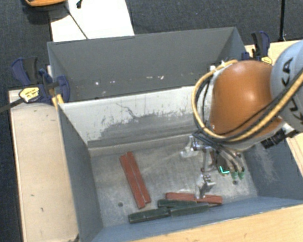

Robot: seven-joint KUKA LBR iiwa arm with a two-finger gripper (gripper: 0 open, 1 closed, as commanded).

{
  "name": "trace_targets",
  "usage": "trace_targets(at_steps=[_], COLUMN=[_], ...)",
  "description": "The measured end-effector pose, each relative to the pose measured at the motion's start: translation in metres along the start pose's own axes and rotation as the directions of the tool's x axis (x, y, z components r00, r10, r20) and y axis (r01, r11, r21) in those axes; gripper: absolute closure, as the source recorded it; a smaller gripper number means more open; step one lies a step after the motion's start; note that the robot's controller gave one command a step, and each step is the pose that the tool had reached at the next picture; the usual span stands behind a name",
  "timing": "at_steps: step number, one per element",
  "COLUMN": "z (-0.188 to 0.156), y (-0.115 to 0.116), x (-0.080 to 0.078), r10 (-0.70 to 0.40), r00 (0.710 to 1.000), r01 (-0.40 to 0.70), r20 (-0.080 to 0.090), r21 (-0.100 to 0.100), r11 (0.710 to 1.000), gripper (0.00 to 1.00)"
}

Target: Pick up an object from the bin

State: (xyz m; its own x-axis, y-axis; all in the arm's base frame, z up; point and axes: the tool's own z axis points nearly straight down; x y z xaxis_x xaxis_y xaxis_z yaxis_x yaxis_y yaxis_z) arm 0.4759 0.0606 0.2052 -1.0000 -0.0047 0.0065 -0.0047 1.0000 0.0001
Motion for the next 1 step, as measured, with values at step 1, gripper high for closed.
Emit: trace_targets(at_steps=[1], z=[-0.0042], y=[-0.0004], x=[-0.0017], r10=[0.003], r00=[1.0], r01=[-0.003], r20=[0.009], r21=[-0.001], r11=[1.0], gripper=[0.0])
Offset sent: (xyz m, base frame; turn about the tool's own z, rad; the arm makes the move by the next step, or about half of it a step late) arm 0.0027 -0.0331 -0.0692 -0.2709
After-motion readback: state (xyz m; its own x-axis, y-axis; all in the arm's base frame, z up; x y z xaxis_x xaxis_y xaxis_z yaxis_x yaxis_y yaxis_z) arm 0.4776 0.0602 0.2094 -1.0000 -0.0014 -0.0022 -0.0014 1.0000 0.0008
